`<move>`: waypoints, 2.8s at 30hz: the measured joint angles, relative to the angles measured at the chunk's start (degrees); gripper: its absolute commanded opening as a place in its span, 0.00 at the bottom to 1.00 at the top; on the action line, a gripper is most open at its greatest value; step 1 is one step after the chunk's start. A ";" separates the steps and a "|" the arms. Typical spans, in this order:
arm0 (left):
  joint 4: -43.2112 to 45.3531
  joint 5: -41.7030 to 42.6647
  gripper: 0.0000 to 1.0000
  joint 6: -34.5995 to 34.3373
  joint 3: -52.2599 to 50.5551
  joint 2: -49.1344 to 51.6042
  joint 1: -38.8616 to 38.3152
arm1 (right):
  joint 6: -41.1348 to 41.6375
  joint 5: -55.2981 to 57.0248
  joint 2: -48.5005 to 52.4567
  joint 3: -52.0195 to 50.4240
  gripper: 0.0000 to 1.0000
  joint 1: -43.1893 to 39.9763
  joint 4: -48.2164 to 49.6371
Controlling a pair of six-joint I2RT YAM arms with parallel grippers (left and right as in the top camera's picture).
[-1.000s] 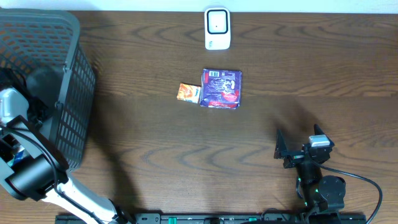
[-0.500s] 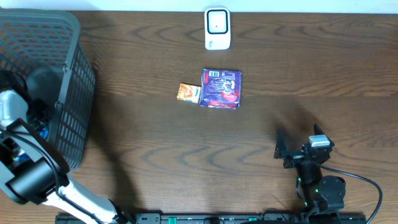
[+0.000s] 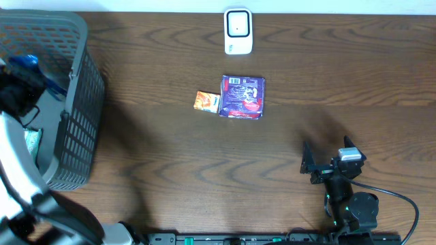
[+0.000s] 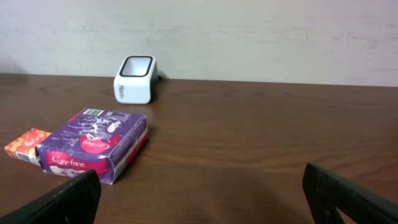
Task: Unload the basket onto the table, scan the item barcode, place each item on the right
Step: 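Reach the left gripper into the basket and grasp the blue snack bar, then present the blue bar to the scanner and drop it on the table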
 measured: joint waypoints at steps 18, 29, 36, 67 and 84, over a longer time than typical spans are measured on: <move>14.86 3.54 0.07 -14.86 0.00 -25.11 -8.46 | 0.00 0.00 0.00 0.00 0.99 0.00 0.02; 15.02 3.21 0.07 -15.06 0.00 -26.27 -31.06 | 0.00 0.00 0.00 0.00 0.99 0.00 0.04; 4.52 -8.46 0.07 -14.56 0.00 -22.64 -42.36 | -0.02 0.00 0.00 0.00 0.99 0.00 0.04; 4.68 -30.80 0.37 -22.16 0.00 19.89 -55.30 | -0.02 0.00 0.00 0.00 0.99 0.00 0.02; 10.36 -31.56 0.49 -4.76 4.66 -0.42 -45.16 | 0.00 0.02 0.00 0.00 0.99 0.00 0.04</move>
